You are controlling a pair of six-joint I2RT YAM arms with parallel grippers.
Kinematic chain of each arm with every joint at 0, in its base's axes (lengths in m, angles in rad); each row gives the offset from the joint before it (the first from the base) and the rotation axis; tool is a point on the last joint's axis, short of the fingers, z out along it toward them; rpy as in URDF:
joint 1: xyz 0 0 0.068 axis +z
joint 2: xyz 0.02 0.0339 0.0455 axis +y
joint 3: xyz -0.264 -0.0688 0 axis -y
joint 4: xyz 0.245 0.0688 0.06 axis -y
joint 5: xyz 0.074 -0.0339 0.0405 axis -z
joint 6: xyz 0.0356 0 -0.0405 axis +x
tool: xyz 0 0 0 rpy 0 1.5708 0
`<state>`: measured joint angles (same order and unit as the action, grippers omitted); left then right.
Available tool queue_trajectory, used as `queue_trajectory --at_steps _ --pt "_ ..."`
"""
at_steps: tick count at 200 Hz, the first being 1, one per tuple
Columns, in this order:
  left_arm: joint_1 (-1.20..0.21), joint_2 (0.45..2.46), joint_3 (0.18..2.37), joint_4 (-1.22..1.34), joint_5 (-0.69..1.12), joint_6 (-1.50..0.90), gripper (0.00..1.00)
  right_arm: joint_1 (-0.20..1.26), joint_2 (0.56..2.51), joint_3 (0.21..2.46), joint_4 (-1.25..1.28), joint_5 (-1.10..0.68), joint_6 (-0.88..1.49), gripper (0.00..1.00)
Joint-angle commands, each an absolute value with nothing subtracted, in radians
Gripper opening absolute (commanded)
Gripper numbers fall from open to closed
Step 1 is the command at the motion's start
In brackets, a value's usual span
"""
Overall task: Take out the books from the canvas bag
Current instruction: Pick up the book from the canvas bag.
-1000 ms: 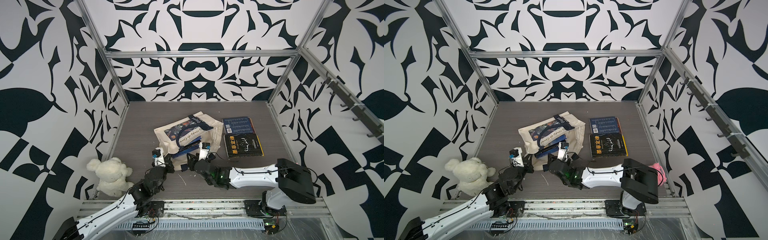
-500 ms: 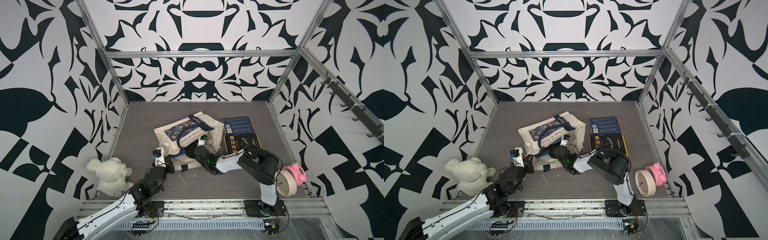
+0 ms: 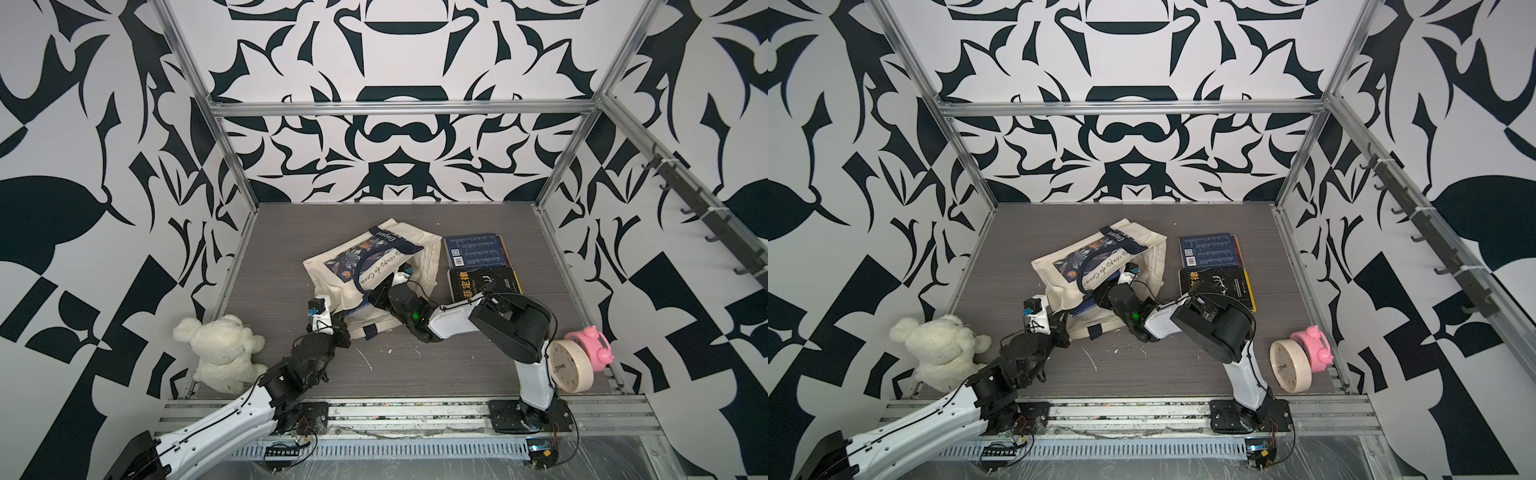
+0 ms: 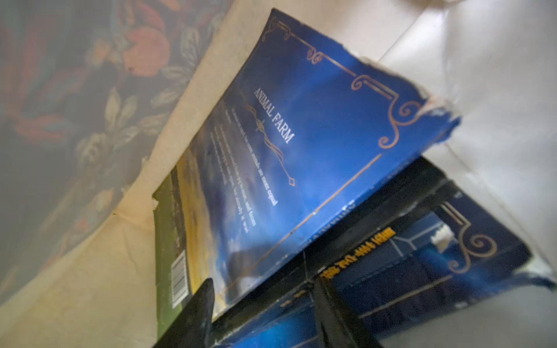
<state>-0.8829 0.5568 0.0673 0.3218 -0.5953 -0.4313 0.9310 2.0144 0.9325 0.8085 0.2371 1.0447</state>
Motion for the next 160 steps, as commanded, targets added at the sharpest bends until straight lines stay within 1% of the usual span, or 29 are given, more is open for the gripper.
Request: queue_trajectory --at_steps 1,24,36,41,79,112,142,160 --pt "-0.883 0.57 0.107 0.371 -0.553 -0.426 0.0 0.922 1.947 0.929 0.933 0.213 1.039 0.55" --pt "-0.882 0.575 0.109 0.373 -0.552 -0.423 0.0 0.923 1.91 0.932 0.854 0.203 1.043 0.55" --pt "-0.882 0.569 0.105 0.373 -0.55 -0.423 0.0 0.922 1.91 0.927 0.861 0.202 1.06 0.55" --pt "-0.883 0.566 0.104 0.372 -0.552 -0.423 0.0 0.921 1.913 0.924 0.871 0.165 1.066 0.55" --pt "-0.882 0.521 0.09 0.367 -0.558 -0.422 0.0 0.921 1.955 0.936 0.894 0.112 1.128 0.54" --pt "-0.882 0.483 0.075 0.372 -0.555 -0.421 0.0 0.926 1.983 0.952 0.913 0.07 1.169 0.52" --pt "-0.882 0.48 0.074 0.368 -0.554 -0.42 0.0 0.941 1.973 0.928 0.905 0.092 1.208 0.48" --pt "-0.882 0.486 0.075 0.372 -0.547 -0.42 0.0 0.96 1.983 0.94 0.899 0.129 1.206 0.47"
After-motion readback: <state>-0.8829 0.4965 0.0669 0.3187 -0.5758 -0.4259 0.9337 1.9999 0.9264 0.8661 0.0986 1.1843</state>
